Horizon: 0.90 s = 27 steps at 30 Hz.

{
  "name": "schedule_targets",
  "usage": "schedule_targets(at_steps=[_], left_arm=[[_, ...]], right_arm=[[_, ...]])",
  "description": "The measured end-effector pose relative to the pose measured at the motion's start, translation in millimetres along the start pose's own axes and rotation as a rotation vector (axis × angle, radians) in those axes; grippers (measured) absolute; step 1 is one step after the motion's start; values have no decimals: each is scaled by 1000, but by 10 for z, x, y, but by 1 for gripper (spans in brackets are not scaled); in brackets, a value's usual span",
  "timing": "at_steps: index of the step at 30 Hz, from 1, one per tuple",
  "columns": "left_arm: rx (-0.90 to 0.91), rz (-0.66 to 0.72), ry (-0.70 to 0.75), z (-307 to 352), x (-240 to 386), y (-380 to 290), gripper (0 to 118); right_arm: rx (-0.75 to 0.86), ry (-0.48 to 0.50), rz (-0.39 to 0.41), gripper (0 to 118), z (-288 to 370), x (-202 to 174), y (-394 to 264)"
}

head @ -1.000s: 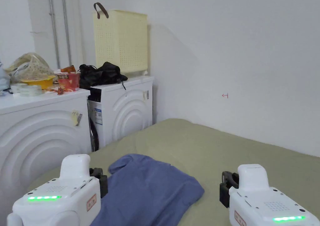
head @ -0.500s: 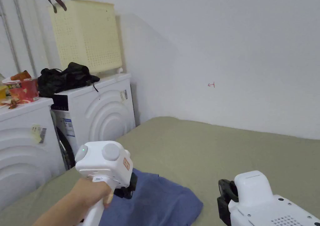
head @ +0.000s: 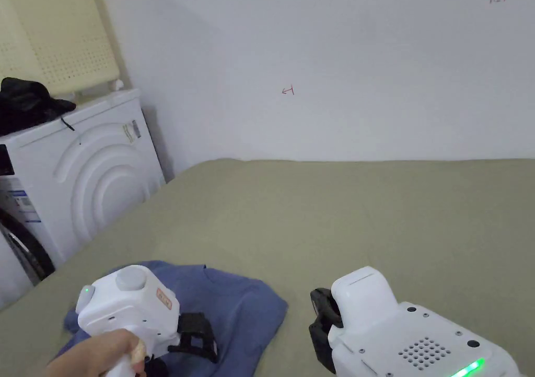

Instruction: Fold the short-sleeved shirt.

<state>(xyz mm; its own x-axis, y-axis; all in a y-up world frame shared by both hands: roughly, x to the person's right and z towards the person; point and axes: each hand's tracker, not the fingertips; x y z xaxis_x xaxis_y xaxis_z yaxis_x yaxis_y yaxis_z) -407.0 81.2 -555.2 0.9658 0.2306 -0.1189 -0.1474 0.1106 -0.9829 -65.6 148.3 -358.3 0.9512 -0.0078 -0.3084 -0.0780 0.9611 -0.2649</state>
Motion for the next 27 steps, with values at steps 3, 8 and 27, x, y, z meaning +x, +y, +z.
schedule_targets(at_steps=[3, 8, 27], left_arm=[[67, -93, 114, -60, 31, -30, 32], [140, -114, 89, 372, 373, -355, 0], [292, -757, -194, 1233, 3864, -1353, 0]], right_arm=[[-33, -1, -28, 2, 18, 76, -59], [-21, -52, -22, 2, 202, 249, -85], [-10, -584, -94, 2, 2305, 1909, 32]])
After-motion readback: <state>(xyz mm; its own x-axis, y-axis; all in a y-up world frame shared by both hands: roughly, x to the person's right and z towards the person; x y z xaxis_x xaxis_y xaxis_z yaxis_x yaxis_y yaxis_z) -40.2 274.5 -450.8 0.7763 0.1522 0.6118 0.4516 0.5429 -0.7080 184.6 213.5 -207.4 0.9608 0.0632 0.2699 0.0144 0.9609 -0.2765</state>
